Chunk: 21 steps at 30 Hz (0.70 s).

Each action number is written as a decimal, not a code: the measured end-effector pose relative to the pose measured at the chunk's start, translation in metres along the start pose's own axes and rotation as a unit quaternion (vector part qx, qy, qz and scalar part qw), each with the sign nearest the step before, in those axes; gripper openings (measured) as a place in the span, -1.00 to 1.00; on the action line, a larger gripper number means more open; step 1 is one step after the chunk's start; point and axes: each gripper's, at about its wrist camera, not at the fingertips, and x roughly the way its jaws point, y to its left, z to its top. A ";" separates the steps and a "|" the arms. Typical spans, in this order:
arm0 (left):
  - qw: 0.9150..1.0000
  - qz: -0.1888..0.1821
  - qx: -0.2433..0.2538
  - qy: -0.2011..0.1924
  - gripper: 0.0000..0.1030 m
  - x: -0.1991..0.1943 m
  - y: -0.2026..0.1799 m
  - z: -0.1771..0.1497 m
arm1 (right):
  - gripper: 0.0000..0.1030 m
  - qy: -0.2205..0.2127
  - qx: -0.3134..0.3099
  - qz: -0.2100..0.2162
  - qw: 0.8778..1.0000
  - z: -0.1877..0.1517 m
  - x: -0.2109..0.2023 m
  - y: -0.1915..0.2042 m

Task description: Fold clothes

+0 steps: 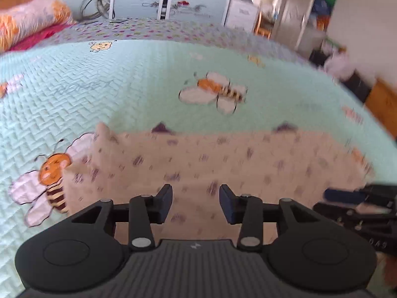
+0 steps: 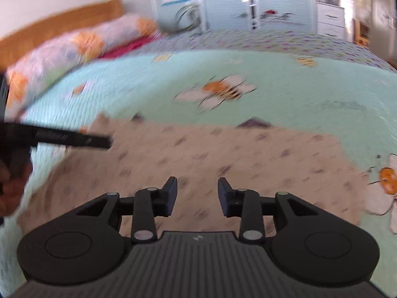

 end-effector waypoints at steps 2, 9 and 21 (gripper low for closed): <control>1.000 0.007 -0.023 0.008 -0.18 -0.007 0.019 -0.008 | -0.31 0.011 0.004 -0.040 0.999 -0.016 -0.004 -0.021; 0.999 -0.011 -0.024 -0.027 0.06 -0.052 0.004 -0.027 | -0.33 -0.043 0.062 -0.115 0.990 -0.037 -0.083 -0.062; 0.998 0.053 -0.031 0.007 0.00 -0.084 0.025 -0.080 | -0.56 -0.015 0.119 -0.123 0.985 -0.074 -0.088 -0.071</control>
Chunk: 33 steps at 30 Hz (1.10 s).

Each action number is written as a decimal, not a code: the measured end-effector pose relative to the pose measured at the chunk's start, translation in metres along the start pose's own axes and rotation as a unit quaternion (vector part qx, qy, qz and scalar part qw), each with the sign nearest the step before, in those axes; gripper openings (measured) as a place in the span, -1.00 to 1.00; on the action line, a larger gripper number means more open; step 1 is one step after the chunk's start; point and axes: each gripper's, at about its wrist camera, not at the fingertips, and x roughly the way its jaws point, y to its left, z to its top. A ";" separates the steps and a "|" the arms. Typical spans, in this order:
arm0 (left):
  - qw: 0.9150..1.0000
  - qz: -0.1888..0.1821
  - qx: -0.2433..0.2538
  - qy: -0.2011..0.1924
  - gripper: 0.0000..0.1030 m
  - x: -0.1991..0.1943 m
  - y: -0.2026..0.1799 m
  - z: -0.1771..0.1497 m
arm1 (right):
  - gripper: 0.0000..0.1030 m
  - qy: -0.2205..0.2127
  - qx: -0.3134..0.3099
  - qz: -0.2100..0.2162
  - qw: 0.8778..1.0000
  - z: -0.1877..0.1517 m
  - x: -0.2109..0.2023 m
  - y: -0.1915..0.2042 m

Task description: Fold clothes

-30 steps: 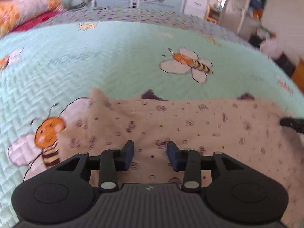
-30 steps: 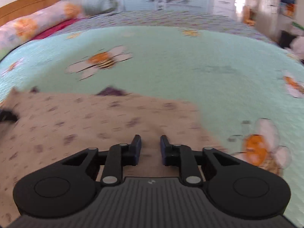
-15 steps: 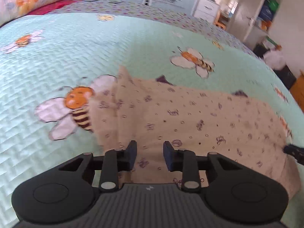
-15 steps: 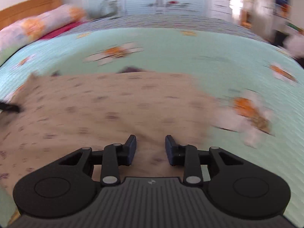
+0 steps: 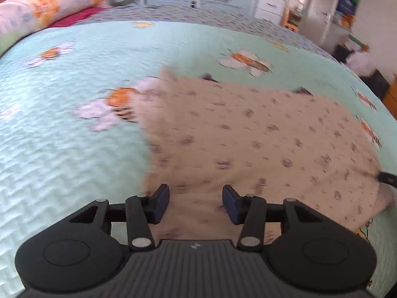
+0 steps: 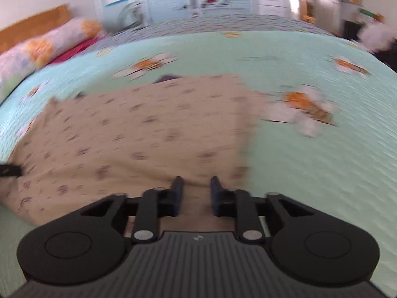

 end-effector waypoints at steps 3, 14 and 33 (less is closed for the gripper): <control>0.999 -0.027 -0.003 -0.021 0.04 -0.014 -0.013 -0.002 | -0.42 -0.034 -0.014 -0.005 0.999 -0.001 -0.032 0.000; 0.998 -0.048 0.046 0.009 -0.09 -0.010 -0.047 -0.045 | -0.03 -0.003 -0.114 -0.003 0.994 -0.035 -0.013 0.075; 1.000 -0.003 -0.010 -0.028 0.06 -0.061 0.000 -0.056 | 0.01 -0.026 0.010 -0.002 1.000 -0.047 -0.037 0.014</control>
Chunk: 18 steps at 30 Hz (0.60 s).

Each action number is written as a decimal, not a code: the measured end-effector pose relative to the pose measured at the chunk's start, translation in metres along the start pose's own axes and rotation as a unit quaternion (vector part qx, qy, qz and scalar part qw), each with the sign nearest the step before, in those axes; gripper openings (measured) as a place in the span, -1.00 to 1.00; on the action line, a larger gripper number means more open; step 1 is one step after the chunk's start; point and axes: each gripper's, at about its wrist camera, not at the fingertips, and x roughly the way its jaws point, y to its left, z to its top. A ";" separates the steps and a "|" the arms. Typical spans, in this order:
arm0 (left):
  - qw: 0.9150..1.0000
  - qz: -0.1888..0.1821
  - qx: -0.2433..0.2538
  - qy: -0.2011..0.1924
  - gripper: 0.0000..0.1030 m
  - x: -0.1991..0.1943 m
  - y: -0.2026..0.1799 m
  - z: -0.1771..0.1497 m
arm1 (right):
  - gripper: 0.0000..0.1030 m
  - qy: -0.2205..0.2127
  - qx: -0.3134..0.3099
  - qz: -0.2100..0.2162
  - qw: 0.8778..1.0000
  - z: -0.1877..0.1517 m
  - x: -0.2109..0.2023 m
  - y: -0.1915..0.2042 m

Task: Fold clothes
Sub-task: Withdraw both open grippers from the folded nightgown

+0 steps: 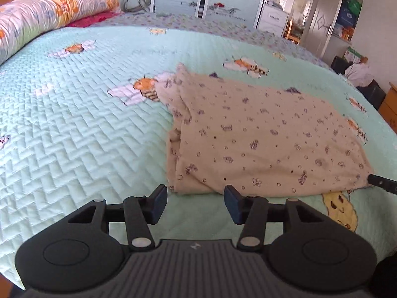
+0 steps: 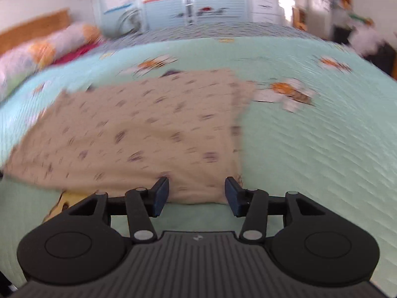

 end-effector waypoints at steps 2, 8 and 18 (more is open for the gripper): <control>1.000 -0.003 0.001 -0.012 0.06 -0.002 -0.003 0.002 | 0.01 -0.015 -0.009 -0.012 1.000 0.003 -0.013 -0.005; 1.000 -0.012 -0.013 -0.008 0.06 0.000 -0.001 -0.006 | 0.04 -0.024 -0.009 0.024 0.999 -0.002 -0.023 0.010; 0.998 -0.058 -0.023 -0.009 0.06 0.014 0.016 0.004 | 0.04 -0.011 0.059 0.041 0.997 -0.011 -0.018 -0.021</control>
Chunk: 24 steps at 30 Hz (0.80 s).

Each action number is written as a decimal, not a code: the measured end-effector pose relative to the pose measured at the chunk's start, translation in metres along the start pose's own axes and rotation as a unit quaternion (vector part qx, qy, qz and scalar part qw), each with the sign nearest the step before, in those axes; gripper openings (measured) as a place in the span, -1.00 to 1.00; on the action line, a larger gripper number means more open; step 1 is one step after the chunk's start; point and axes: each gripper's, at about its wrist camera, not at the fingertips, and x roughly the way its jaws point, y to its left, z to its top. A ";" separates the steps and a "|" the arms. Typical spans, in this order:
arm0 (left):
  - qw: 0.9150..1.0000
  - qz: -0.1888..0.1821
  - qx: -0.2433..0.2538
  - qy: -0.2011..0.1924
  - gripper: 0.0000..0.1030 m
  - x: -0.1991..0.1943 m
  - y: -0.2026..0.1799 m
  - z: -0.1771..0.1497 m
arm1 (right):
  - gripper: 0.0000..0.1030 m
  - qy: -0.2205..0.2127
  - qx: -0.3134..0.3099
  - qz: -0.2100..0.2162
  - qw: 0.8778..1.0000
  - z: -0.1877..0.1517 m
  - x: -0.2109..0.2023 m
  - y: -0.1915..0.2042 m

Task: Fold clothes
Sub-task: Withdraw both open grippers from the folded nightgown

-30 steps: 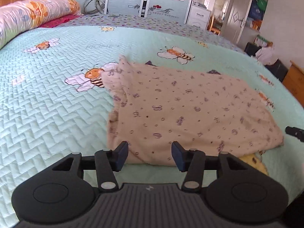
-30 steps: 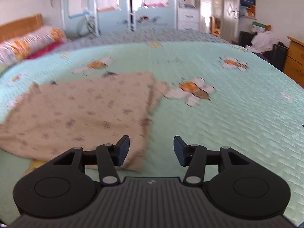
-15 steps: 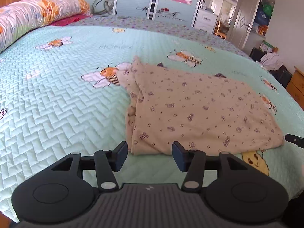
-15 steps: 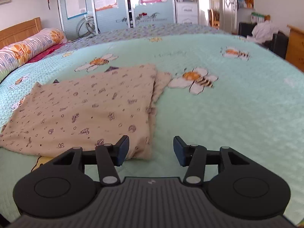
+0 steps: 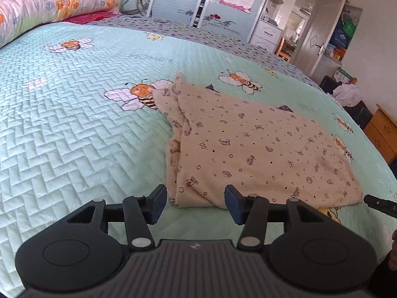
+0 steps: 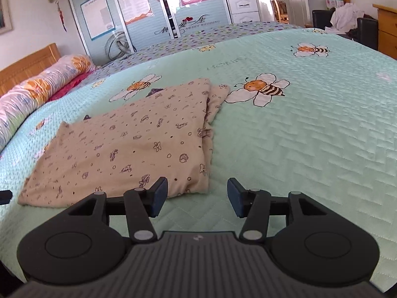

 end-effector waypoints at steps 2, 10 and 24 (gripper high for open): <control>1.000 -0.006 0.018 0.008 0.06 0.008 -0.005 -0.001 | 0.04 0.000 -0.005 -0.002 1.000 0.000 0.000 0.000; 1.000 -0.014 0.028 0.004 0.06 0.012 0.002 0.008 | 0.04 0.014 -0.008 -0.007 1.000 -0.003 0.006 0.000; 0.990 -0.117 -0.063 0.050 0.05 0.041 0.044 0.023 | 0.05 0.026 -0.017 -0.026 0.999 -0.004 0.011 0.004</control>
